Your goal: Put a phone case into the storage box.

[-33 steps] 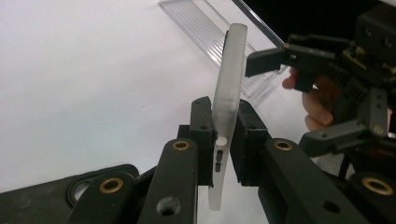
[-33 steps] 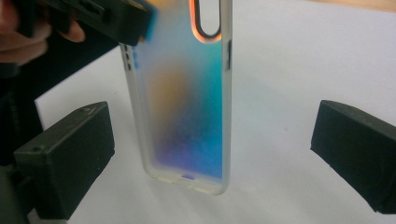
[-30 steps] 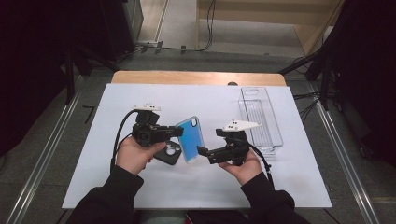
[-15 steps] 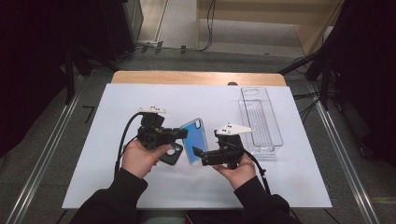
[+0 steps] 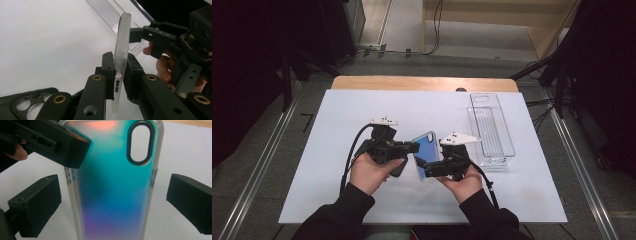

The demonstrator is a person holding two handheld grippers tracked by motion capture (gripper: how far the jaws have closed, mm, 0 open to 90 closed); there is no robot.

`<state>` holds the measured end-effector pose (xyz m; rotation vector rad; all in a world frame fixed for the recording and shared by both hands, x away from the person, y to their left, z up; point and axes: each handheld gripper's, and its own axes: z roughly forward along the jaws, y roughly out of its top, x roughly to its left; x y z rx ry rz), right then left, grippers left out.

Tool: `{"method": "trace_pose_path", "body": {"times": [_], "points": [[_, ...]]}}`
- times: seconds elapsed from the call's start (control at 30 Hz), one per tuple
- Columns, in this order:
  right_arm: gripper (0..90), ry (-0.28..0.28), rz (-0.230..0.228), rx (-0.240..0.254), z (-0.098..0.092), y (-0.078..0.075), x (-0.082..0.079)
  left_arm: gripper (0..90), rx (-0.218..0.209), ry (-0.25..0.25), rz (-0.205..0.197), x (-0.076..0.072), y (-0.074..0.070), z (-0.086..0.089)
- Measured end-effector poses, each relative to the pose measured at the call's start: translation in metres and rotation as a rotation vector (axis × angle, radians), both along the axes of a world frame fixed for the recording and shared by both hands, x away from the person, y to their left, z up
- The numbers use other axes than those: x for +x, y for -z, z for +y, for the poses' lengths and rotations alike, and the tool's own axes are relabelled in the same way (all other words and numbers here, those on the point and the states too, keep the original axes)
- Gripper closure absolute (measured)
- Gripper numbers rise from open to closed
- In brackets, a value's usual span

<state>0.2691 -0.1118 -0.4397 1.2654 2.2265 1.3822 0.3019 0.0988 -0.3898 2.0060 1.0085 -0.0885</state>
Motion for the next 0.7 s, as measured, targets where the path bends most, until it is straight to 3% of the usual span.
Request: {"method": "trace_pose_path", "body": {"times": [0.03, 0.3, 0.4, 0.7], "points": [[4.4, -0.001, -0.001, 0.001, 0.0001, 0.0002, 0.0, 81.4, 0.005, 0.001, -0.003, -0.0004, 0.0002, -0.0006], [4.9, -0.005, 0.005, -0.009, 0.0047, 0.0028, 0.0008, 81.4, 0.008, 0.008, 0.0, -0.0025, 0.0006, -0.005], [13.2, -0.004, -0.01, -0.013, 0.0053, 0.0025, -0.0001, 81.3, 0.004, 0.011, -0.001, -0.0027, 0.0006, -0.0054], [15.7, -0.009, -0.024, -0.02, 0.0043, 0.0005, -0.0002, 80.6, -0.012, 0.02, 0.0, -0.0018, 0.0008, -0.0041]]}}
